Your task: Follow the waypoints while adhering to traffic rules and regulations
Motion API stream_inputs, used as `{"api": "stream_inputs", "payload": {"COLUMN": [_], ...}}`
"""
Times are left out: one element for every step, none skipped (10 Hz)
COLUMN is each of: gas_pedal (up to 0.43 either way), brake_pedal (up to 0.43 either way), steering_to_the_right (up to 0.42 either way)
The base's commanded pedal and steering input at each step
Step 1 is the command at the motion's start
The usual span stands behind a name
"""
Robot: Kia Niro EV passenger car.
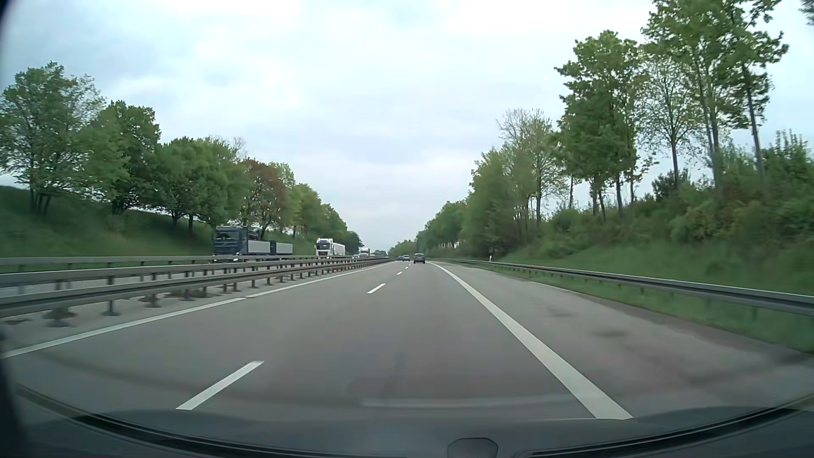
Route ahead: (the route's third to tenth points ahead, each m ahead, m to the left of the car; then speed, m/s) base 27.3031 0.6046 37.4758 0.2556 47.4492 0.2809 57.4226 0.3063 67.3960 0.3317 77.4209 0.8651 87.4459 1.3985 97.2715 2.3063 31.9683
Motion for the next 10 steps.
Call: {"api": "stream_inputs", "payload": {"gas_pedal": [0.358, 0.358, 0.35, 0.35, 0.35, 0.35, 0.35, 0.35, 0.35, 0.35], "brake_pedal": [0.0, 0.0, 0.0, 0.0, 0.0, 0.0, 0.0, 0.0, 0.0, 0.0], "steering_to_the_right": [-0.004, -0.005, -0.006, -0.006, -0.006, -0.006, -0.006, -0.006, -0.006, -0.006]}}
